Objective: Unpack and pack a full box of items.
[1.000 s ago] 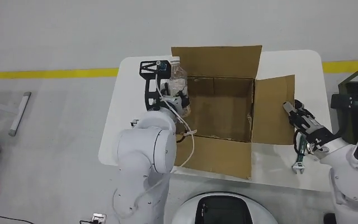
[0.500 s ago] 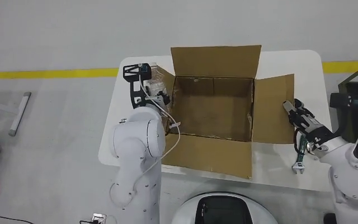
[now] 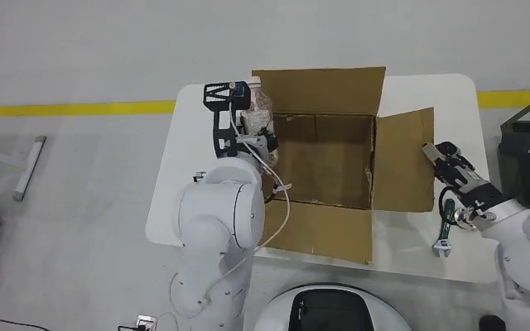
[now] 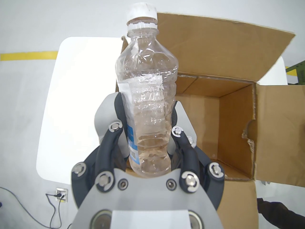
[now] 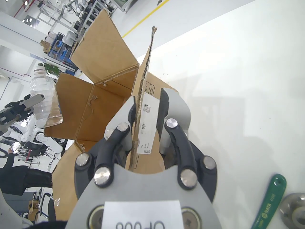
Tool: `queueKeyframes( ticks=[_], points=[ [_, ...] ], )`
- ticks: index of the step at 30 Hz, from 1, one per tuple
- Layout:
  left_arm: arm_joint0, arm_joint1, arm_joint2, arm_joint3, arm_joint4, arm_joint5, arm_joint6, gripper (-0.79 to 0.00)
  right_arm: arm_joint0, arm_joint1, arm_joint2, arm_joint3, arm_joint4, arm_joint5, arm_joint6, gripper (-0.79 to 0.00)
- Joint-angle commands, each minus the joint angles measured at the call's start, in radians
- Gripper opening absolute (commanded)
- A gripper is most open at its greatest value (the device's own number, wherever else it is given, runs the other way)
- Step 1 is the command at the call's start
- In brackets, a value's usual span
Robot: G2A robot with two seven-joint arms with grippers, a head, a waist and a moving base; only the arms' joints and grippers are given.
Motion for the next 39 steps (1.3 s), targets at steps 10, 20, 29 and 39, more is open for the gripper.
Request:
queueKeyframes(
  ticks=[10, 20, 29, 39],
  points=[
    [-0.009, -0.016, 0.134, 0.160, -0.016, -0.047, -0.049, -0.785, -0.035, 0.010, 0.142, -0.063, 0.041, 0.020, -0.064, 0.000],
    [-0.040, -0.026, 0.148, 0.391, 0.082, -0.034, -0.050, -0.785, -0.063, 0.017, 0.156, -0.087, 0.052, 0.017, -0.085, 0.000],
    [-0.079, -0.037, 0.120, 0.511, 0.105, -0.008, -0.078, -0.533, -0.080, 0.023, 0.155, -0.090, 0.046, 0.017, -0.092, 0.000],
    [-0.104, -0.046, 0.090, 0.552, 0.125, 0.001, -0.080, 0.000, -0.116, 0.033, 0.163, -0.092, -0.007, 0.007, -0.052, 0.000]
  ],
)
